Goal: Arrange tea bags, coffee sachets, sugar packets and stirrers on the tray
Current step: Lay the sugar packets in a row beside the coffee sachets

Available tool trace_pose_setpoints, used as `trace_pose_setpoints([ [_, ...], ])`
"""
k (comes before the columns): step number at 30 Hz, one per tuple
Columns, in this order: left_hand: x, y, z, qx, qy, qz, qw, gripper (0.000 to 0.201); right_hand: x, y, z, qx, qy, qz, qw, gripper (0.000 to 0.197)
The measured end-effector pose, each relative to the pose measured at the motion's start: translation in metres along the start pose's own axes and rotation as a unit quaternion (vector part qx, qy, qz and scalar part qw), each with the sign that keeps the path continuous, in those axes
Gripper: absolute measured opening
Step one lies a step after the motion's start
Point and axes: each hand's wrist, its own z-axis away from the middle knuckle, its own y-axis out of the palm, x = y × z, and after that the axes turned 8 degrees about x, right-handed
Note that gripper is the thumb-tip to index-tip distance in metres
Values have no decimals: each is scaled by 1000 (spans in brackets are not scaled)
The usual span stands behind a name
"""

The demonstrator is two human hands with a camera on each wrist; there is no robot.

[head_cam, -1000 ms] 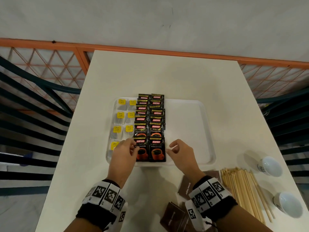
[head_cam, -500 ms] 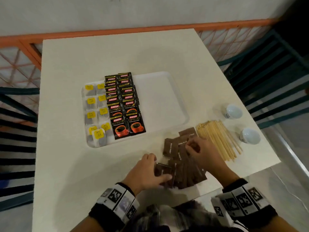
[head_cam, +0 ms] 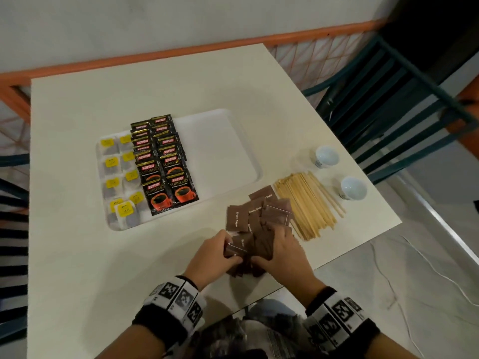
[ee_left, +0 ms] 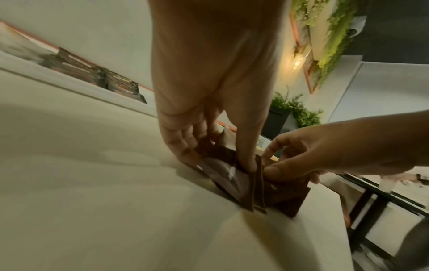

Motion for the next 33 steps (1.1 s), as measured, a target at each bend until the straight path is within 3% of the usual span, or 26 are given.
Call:
trace_pose_setpoints([
  [4,0,-3,-3,-4,-48,88,995,29,11,-6,-11,42,-40,-29,998,54],
  [10,4,-9,0,-60,-109,236,964,31,23,-19,-31,130,-143,-81,978,19],
  [15,-7,-5,1,-55,-94,270,957,23,37,-23,-45,206,-162,-156,952,27],
  [19,-16,-4,-3,-93,-100,388,911,25,45,-24,-43,231,-207,-189,932,33],
  [23,-21,-7,-2,-112,-118,497,852,56,51,-26,-43,254,-240,-205,914,41],
  [25,-22,-10,-2,-89,-105,520,843,64,53,-25,-45,241,-275,-154,918,47],
  [30,-16,-17,-1,-103,-96,567,812,51,56,-30,-46,261,-330,-97,902,46],
  [33,-18,-21,3,-94,-96,590,797,36,59,-29,-45,203,-351,-102,908,48],
])
